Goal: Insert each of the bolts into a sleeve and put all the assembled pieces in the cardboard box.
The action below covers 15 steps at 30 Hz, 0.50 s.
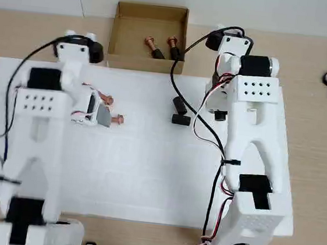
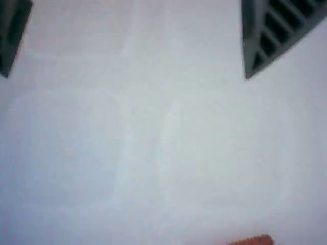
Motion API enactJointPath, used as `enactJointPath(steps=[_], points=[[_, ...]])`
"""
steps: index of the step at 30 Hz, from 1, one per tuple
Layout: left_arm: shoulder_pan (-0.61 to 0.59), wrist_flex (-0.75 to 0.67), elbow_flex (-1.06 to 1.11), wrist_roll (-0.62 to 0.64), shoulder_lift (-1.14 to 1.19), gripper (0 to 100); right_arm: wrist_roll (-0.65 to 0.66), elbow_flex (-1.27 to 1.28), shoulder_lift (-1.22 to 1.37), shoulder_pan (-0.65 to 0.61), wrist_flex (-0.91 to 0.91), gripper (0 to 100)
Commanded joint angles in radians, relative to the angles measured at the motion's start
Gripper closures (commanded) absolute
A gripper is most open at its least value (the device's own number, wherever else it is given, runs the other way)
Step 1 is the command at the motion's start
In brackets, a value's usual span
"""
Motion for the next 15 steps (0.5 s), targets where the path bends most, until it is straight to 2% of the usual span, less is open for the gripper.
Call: enactJointPath(steps=[1, 3, 6, 12, 15], points=[[-0.028, -0.021, -0.119, -0.253, 0.066, 72, 0.009, -0.005, -0.064, 0.002, 0.001, 96.4], [-0.054, -0.021, -0.173, -0.381, 0.101, 72, 0.009, -0.005, -0.064, 0.004, 0.001, 96.4], [-0.077, -0.021, -0.223, -0.485, 0.149, 72, 0.009, 0.011, -0.067, 0.005, 0.001, 96.3], [-0.020, -0.029, -0.229, -0.643, 0.261, 72, 0.009, 0.044, -0.067, 0.001, -0.005, 96.3], [0.002, -0.110, -0.229, -0.652, 0.321, 72, 0.009, 0.044, -0.068, 0.001, -0.007, 96.3]])
